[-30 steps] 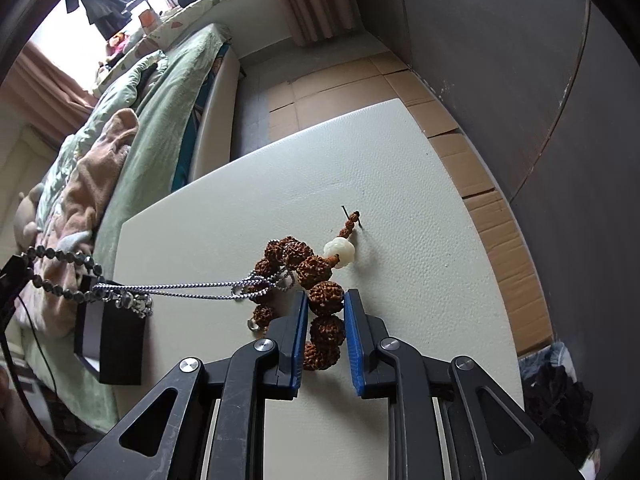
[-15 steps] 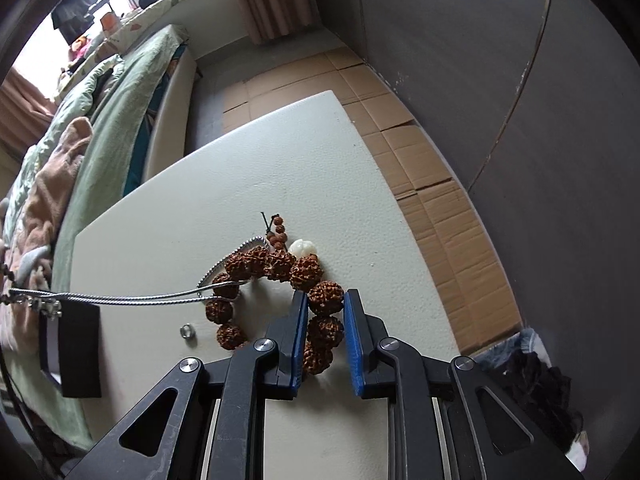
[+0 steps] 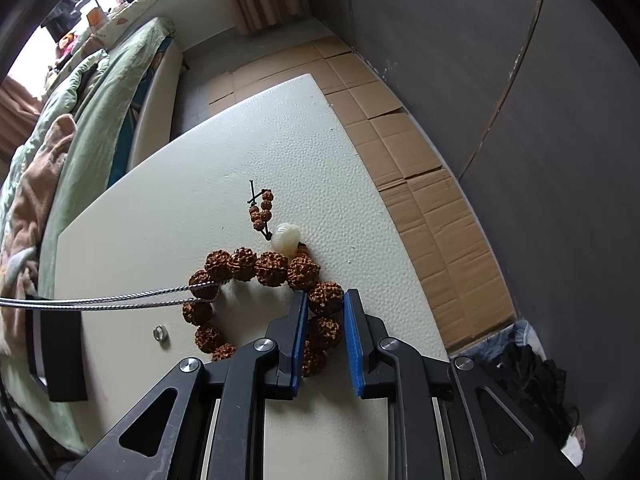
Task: Organize jewelry
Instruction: 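Lift the bead strand with the left tool while the right tool lifts the brown bracelet, then lower the brown bracelet into the black box and open the right tool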
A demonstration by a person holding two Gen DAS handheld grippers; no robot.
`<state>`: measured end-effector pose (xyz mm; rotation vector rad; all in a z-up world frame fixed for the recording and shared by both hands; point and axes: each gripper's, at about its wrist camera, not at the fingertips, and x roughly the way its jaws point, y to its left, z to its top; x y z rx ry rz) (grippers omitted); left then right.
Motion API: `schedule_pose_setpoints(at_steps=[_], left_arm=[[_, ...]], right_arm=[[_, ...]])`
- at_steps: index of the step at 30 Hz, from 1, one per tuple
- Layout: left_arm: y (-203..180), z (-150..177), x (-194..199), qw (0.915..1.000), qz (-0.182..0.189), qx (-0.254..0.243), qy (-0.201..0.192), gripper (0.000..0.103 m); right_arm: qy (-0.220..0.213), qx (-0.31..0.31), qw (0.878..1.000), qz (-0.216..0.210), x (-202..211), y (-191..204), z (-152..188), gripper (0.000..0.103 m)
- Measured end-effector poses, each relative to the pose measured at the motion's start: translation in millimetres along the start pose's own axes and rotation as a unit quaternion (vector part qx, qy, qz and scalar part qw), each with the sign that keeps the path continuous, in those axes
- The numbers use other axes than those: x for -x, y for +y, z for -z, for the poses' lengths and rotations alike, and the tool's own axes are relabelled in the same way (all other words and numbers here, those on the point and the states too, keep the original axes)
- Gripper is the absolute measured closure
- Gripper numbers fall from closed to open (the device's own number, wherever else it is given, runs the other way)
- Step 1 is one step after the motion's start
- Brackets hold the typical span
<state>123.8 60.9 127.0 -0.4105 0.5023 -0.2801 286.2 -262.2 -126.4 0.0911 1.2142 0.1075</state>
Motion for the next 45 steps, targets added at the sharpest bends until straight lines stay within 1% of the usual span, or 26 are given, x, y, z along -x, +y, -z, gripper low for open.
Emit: schedule_pose_setpoints(at_steps=[5,8,11,15,20,26,28,35,39,45], left_arm=[[-17,-18,19,0.9996,-0.005,-0.019,-0.019,0.093],[-25,-25,25,0.999,-0.012,-0.035,-0.025,0.093],[-27,-30,33,0.9983,-0.023,-0.044,-0.031,0.093],[-24,-37,46,0.9975,-0.037,-0.044,-0.041,0.093],[-26,-50,63,0.9956,-0.051,-0.054,-0.056,0.093],[-32,-61,76,0.993,-0.064,-0.068,-0.072,0.093],[-33,-62,79,0.9925,-0.067,-0.071,-0.073,0.093],[-16,-55,69,0.9938,-0.073,-0.058,-0.06,0.093],[-2,-48,59,0.995,-0.077,-0.043,-0.046,0.093],[22,-32,41,0.9966,-0.077,-0.019,-0.019,0.093]], right_arm=[[0.0,0.004,1.0,-0.002,0,0,1,0.083],[0.001,0.001,1.0,-0.004,0,1,0,0.083],[-0.003,-0.005,1.0,-0.026,4,1,1,0.083],[-0.03,0.011,0.998,-0.048,21,12,2,0.083],[-0.043,0.022,0.996,-0.078,31,26,5,0.083],[-0.067,0.034,0.989,-0.129,52,46,8,0.083],[-0.074,0.038,0.987,-0.139,59,52,9,0.083],[-0.095,0.051,0.978,-0.18,90,77,16,0.083],[-0.108,0.056,0.969,-0.214,112,91,20,0.083],[-0.127,0.07,0.958,-0.248,139,111,28,0.083]])
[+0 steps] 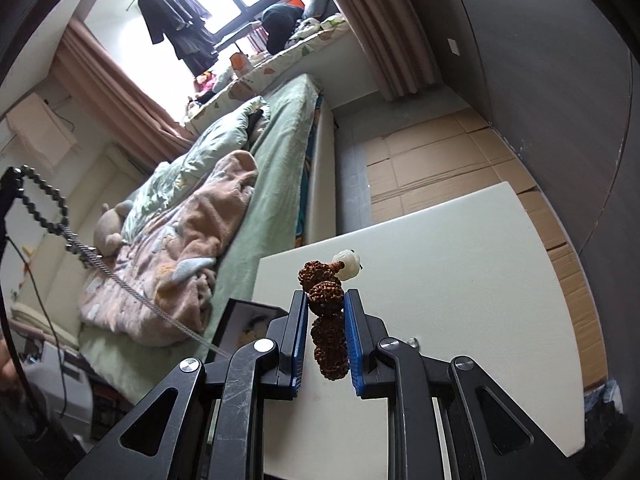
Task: Organize jewelry
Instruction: 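Lower the brown bracelet into the black box and open the right tool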
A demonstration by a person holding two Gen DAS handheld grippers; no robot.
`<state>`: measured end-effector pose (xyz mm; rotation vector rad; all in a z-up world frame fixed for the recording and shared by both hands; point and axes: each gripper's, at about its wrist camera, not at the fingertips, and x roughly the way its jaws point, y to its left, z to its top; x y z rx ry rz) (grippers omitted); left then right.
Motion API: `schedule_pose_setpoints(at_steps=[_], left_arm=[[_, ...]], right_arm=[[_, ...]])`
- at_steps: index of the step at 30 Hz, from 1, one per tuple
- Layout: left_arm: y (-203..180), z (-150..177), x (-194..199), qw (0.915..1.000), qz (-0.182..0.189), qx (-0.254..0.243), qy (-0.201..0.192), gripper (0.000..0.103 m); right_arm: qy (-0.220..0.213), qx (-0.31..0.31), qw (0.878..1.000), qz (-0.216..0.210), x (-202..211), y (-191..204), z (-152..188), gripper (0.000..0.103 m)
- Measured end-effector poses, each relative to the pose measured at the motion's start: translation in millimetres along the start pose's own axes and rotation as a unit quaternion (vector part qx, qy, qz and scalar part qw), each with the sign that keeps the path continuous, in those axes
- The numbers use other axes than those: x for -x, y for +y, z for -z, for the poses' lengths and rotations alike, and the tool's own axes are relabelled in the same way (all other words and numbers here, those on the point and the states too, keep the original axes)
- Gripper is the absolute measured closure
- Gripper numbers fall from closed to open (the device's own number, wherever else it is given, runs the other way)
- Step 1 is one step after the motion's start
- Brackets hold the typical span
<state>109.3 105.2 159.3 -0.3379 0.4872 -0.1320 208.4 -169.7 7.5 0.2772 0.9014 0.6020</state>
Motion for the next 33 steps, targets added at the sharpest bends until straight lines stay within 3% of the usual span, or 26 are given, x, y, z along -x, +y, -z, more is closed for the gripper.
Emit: schedule_pose_setpoints(at_steps=[9,16,18,20,22,33], left_arm=[[38,66,-45,0.9963,-0.022,0.066,0.05,0.093],[74,105,-87,0.9835,-0.029,0.117,0.134,0.092],[83,113,-92,0.98,-0.046,0.125,0.148,0.083],[92,119,-93,0.978,-0.056,0.13,0.153,0.039],[99,121,-89,0.9779,-0.064,0.133,0.148,0.024],[136,131,-79,0.9705,-0.102,0.156,0.153,0.024]], right_arm=[[-0.03,0.009,0.999,-0.041,-3,22,1,0.083],[-0.022,0.02,0.998,-0.048,-28,42,5,0.083],[-0.014,0.022,0.998,-0.052,-36,48,6,0.083],[-0.009,0.024,0.998,-0.056,-44,53,7,0.083],[-0.005,0.025,0.998,-0.062,-51,57,8,0.083],[0.026,0.024,0.994,-0.105,-90,78,20,0.083]])
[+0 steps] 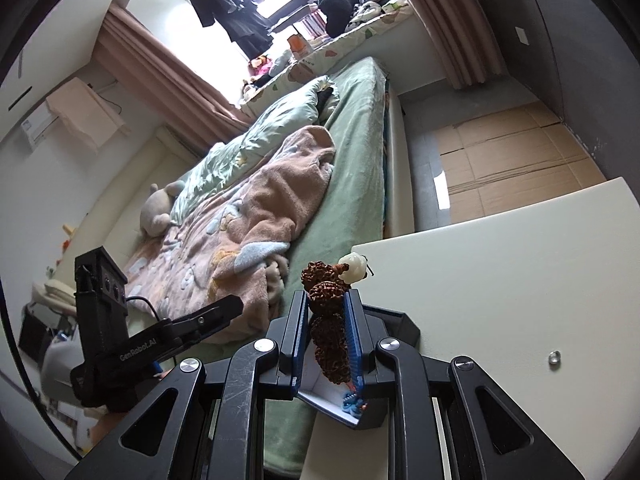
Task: Organize jewelry
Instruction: 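Lower the brown bracelet into the black box and open the right tool, then grasp the small silver ring from the table with the right tool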
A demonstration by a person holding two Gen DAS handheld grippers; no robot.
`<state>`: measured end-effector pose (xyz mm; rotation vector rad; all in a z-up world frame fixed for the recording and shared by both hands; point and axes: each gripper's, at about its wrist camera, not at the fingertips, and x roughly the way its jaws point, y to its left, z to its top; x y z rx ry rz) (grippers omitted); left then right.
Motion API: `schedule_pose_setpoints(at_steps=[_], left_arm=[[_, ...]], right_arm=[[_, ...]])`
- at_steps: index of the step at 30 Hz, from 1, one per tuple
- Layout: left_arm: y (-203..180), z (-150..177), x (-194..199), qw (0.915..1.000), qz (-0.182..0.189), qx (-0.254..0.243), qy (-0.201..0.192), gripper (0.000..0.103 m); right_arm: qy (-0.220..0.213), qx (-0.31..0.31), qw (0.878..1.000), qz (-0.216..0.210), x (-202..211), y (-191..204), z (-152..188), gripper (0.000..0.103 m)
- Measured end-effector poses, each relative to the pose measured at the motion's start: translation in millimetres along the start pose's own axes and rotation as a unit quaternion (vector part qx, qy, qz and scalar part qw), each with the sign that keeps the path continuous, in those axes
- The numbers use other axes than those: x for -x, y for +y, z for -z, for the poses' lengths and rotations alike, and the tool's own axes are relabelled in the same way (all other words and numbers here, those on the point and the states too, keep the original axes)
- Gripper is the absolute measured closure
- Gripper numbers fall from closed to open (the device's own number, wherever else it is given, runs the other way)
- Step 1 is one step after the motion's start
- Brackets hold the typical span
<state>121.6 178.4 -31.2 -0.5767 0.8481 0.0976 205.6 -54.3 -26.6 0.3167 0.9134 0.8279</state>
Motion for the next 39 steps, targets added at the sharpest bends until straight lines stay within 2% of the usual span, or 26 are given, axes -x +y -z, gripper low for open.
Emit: schedule_pose_setpoints(at_steps=[2,5,6,8,20,25,30,31,32,33,39], left_arm=[[3,0,2,1.0,-0.005,-0.001,-0.003,0.024],[8,-1,3,1.0,-0.004,0.002,-0.002,0.024],[9,0,4,1.0,-0.001,0.003,-0.002,0.024],[8,0,7,1.0,0.005,0.0,-0.003,0.024],[-7,6,11,0.9992,0.014,-0.037,-0.002,0.024],[-17,10,6,0.9985,0.013,-0.052,0.004,0.024],[-29,12,-1,0.9974,0.019,-0.068,0.013,0.022],[-31,13,-2,0.9971,0.021,-0.071,0.016,0.017],[-33,14,-4,0.9967,0.022,-0.076,0.02,0.009],[-34,15,-7,0.9963,0.022,-0.079,0.024,0.006],[-39,19,-16,0.9952,0.009,-0.09,0.038,0.006]], right_arm=[[0.01,0.002,1.0,-0.025,-7,6,1,0.083],[0.053,0.024,0.998,-0.011,-25,16,7,0.081],[0.069,0.026,0.997,-0.003,-32,15,10,0.07],[0.082,0.025,0.996,0.022,-36,5,13,0.058],[0.069,0.022,0.989,0.128,18,-59,3,0.057],[0.089,0.021,0.979,0.182,21,-83,5,0.057],[0.131,0.008,0.963,0.234,11,-111,14,0.057],[0.14,0.006,0.961,0.238,8,-116,16,0.059],[0.147,0.007,0.959,0.242,6,-119,18,0.065],[0.156,0.011,0.956,0.248,3,-122,20,0.07],[0.181,0.023,0.942,0.281,-15,-134,27,0.078]])
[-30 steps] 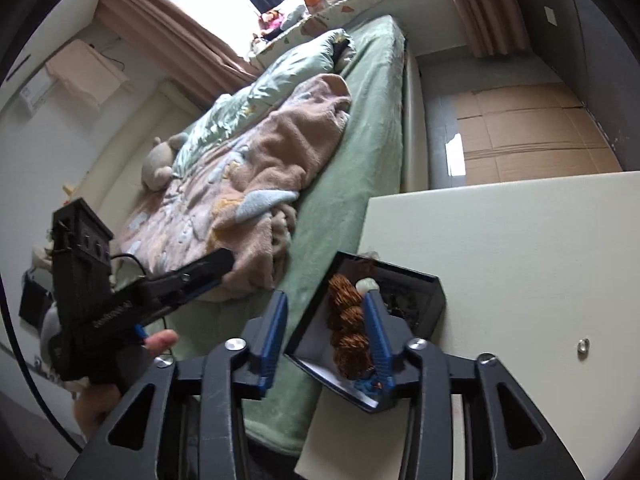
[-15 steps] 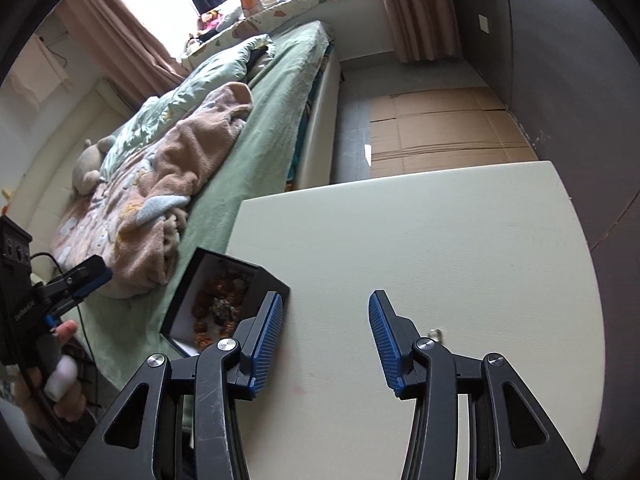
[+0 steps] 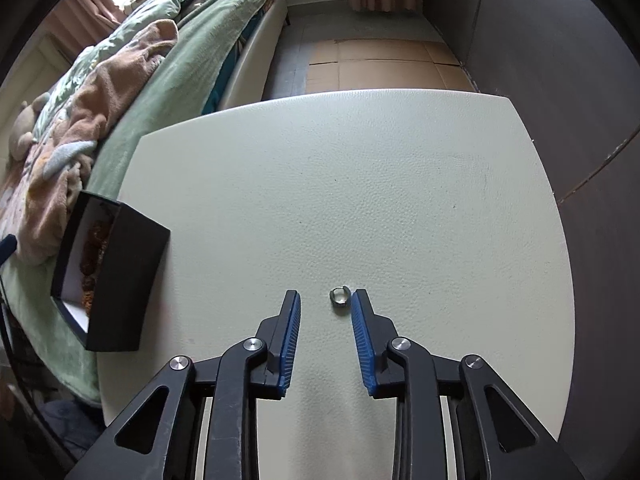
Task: Organize jewelry
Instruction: 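Grasp the small silver ring from the table with the right tool, then drop the silver ring into the black box with the right tool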
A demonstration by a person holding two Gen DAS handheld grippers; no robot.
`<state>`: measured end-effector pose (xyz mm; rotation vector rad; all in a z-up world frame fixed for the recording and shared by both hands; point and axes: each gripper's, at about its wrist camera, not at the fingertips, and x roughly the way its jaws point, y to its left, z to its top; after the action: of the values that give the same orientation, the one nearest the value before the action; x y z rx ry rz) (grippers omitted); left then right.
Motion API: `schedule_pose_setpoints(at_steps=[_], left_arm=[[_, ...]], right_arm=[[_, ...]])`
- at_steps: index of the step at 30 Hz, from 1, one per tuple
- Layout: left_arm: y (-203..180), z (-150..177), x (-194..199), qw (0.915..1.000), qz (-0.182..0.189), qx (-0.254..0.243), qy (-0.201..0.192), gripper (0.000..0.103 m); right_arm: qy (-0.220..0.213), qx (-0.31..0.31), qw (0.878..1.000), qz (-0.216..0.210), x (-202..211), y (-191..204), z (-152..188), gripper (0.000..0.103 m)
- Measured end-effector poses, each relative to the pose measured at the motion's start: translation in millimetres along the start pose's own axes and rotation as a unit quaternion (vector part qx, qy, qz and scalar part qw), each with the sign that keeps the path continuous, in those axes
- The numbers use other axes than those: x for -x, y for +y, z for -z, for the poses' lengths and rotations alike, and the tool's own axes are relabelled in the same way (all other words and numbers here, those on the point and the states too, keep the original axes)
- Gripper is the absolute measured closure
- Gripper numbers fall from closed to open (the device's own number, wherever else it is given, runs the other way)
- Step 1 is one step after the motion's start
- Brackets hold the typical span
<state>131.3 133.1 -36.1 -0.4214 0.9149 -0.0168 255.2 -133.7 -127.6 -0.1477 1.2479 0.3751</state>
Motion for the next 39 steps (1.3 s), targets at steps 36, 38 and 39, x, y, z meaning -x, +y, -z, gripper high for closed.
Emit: schedule_pose_setpoints(at_steps=[36,38,39], left_arm=[[29,-1,4,0.9983,-0.04,0.04,-0.013,0.006],[33,-1,5,0.9981,-0.038,0.047,-0.012,0.006],[34,-1,5,0.998,-0.037,0.05,-0.01,0.006]], right_arm=[[-0.151,0.067,0.97,-0.179,79,113,-6,0.089],[-0.156,0.071,0.965,-0.197,81,122,-4,0.089],[-0.159,0.069,0.963,-0.204,82,126,-5,0.089]])
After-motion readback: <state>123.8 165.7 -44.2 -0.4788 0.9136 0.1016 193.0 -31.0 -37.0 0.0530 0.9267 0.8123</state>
